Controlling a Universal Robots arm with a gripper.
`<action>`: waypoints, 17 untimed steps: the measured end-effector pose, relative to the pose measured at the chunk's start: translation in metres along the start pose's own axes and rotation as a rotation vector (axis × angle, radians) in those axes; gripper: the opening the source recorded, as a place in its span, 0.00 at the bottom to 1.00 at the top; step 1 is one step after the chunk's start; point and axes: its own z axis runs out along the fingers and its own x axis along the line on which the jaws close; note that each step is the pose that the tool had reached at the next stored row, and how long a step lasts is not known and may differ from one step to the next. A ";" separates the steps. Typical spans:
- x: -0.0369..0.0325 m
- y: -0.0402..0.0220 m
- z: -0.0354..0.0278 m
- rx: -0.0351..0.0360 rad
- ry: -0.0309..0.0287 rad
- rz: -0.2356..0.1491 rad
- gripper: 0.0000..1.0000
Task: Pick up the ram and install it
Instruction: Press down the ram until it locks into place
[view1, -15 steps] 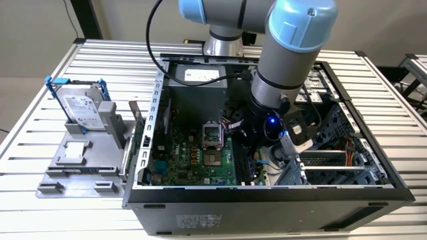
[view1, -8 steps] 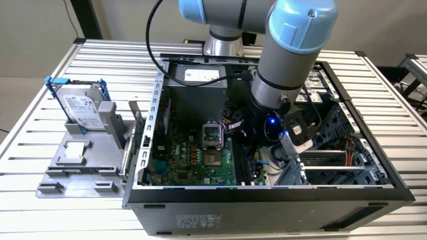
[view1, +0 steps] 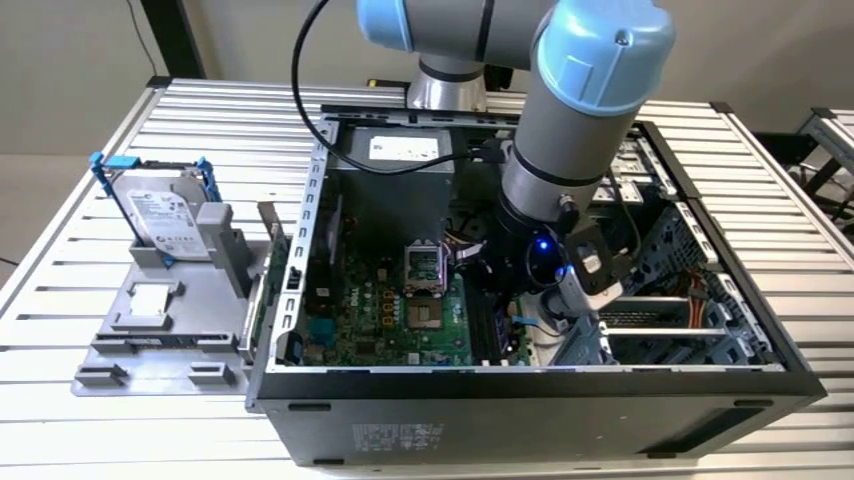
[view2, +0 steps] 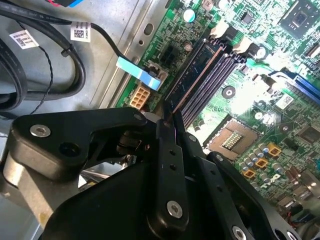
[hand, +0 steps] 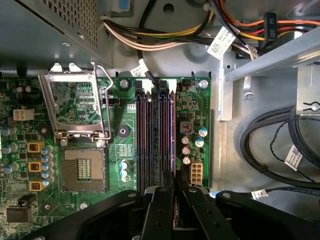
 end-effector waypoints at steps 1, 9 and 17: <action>0.0000 0.0000 0.0000 0.0000 0.0001 0.000 0.00; 0.0000 0.0000 0.0002 0.0001 0.0003 0.000 1.00; 0.0000 0.0004 -0.0268 0.0060 0.0044 0.001 1.00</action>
